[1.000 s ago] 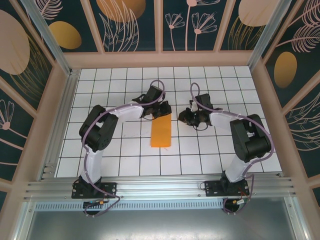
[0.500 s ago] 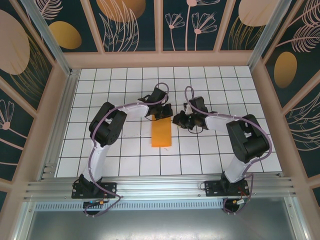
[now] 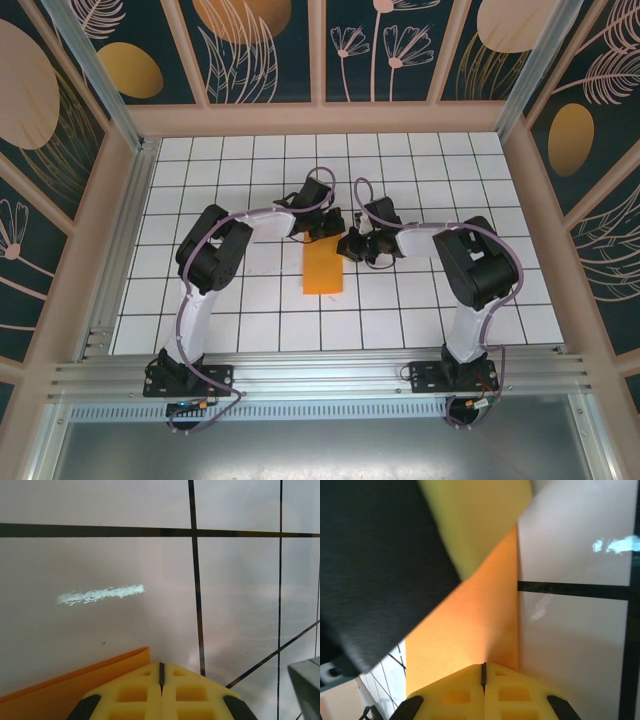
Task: Fold a paper plane with a square sheet of paper (pick it up from the middle)
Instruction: Fold the square sheet of paper in half at the center of the table.
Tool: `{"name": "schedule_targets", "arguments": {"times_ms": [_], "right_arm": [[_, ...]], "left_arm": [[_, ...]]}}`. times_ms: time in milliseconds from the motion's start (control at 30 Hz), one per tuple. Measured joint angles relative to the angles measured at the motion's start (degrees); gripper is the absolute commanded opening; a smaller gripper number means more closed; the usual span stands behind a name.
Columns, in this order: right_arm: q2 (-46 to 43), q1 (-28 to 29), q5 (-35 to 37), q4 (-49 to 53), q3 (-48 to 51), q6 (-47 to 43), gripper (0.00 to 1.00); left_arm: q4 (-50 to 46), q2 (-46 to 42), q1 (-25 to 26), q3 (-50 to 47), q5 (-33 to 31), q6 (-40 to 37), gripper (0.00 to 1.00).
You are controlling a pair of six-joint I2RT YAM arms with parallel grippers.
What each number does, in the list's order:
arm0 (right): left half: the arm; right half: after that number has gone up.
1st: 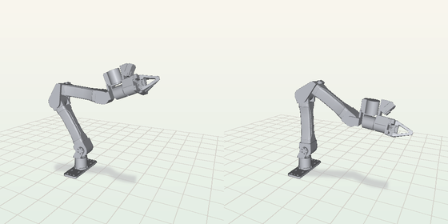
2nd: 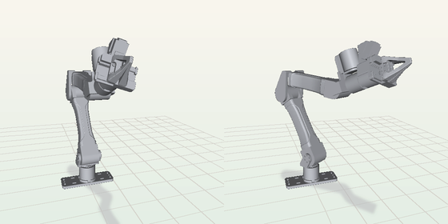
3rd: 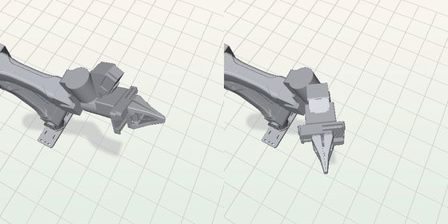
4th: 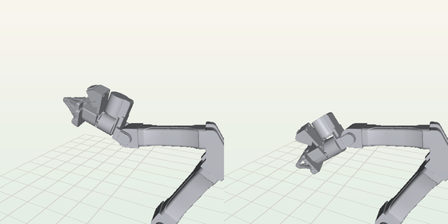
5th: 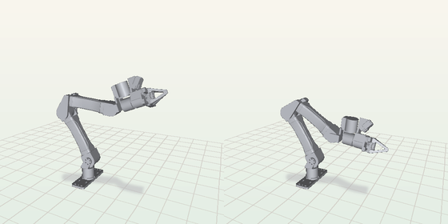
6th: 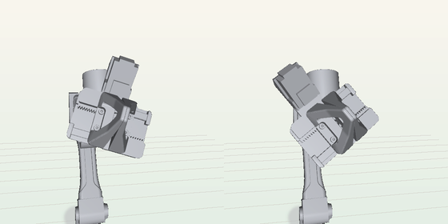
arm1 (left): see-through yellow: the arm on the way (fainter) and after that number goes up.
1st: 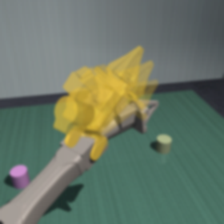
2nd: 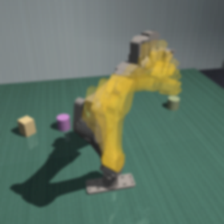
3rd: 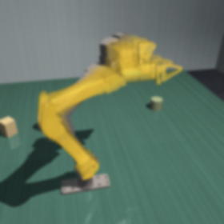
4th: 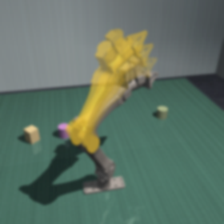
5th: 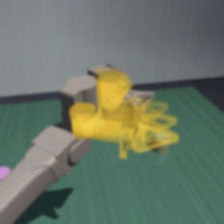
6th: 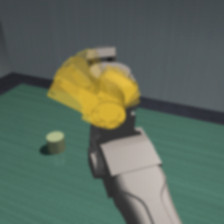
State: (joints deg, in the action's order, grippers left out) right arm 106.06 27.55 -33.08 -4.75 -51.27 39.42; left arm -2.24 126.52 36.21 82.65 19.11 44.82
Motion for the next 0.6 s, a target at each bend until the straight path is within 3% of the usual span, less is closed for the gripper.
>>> {"name": "schedule_targets", "arguments": {"times_ms": [333,600], "right_arm": [[0.8,0.0,-3.5,-0.7,1.2,-0.3,0.07],[-1.8,0.3,-6.5,0.9,4.7,-2.7,0.07]], "left_arm": [[11.1,-3.2,-0.6,-9.5,0.4,0.0,0.03],[13.9,-3.5,-0.7,-11.1,0.6,0.2,0.02]]}}
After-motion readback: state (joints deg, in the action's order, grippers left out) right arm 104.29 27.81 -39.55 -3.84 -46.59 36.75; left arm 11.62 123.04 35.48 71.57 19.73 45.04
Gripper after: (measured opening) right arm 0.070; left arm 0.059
